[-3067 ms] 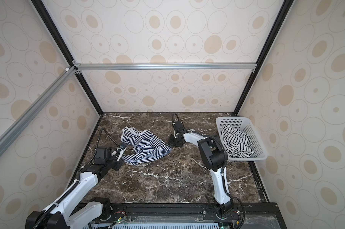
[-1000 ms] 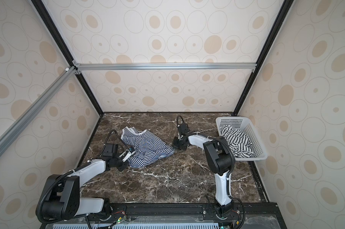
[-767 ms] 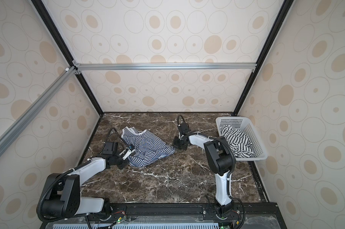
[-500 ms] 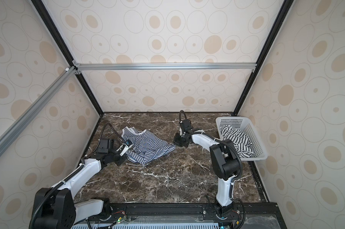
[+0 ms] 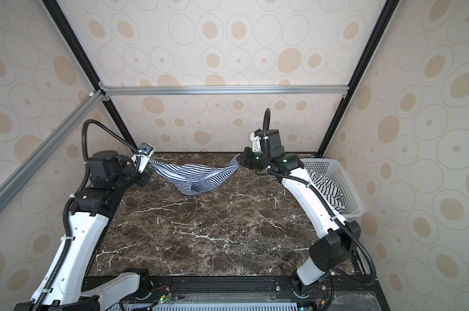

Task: Fold and stack tank tops
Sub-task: Smooth out the tank top at the center of the table.

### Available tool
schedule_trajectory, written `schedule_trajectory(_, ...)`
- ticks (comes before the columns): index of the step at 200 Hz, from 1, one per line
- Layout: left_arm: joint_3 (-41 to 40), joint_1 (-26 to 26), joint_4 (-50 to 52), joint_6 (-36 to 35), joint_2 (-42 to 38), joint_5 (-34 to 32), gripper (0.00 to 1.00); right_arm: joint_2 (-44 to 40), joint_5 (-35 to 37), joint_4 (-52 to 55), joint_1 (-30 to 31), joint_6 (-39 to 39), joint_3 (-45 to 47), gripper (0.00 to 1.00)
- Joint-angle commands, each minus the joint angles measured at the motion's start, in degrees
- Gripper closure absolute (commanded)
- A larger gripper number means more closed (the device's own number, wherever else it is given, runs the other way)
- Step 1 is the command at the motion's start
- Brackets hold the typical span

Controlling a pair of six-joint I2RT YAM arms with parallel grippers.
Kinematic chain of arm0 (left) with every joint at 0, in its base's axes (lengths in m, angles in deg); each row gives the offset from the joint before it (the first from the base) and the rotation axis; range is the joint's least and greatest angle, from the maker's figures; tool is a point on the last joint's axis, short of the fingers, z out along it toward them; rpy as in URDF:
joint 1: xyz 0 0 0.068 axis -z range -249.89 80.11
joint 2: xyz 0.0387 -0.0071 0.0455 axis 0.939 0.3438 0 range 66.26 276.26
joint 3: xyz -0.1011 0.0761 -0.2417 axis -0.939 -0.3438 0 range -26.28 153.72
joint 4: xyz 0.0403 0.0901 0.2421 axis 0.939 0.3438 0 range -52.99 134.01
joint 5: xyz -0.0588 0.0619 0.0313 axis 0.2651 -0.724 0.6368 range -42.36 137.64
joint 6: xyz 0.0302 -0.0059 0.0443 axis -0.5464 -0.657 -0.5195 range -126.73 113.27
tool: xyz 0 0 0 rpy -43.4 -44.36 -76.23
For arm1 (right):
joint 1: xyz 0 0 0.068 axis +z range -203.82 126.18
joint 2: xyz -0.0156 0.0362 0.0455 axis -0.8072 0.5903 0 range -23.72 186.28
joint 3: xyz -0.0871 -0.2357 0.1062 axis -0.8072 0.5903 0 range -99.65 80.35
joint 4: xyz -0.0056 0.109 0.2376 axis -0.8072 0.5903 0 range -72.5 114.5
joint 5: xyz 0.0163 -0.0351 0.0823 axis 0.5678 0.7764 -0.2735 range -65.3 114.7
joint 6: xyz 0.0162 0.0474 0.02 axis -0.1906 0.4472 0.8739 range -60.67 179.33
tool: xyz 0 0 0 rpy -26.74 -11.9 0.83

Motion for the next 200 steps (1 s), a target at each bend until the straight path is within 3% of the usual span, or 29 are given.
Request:
schedule_trajectory(1, 6.93, -0.34, 3.52, 3.25, -1.31, -0.06, 1.0, -3.66, -1.31, 3.57, -0.06, -2.46, -4.07, 1.0)
schedule_trajectory(55, 21.67, -0.4, 9.42, 5.78, 0.13, 1.38, 1.0, -10.57, -2.09, 9.2, 0.21, -5.38, -12.05, 1.0)
schedule_trajectory(117, 37.82, -0.39, 15.77, 7.72, 3.26, 1.13, 1.0, -13.21, -5.23, 12.02, 0.21, -2.71, -19.8, 1.0)
schedule_trajectory(154, 32.92, -0.25, 12.06, 7.77, 5.03, 0.05, 1.0, -9.49, -0.86, 15.25, -1.17, -3.52, -21.66, 1.0)
schedule_trajectory(200, 22.21, -0.34, 1.11, 6.02, 12.98, -0.2, 1.0, 3.15, -5.31, 14.31, -7.94, -2.18, -24.82, 1.0)
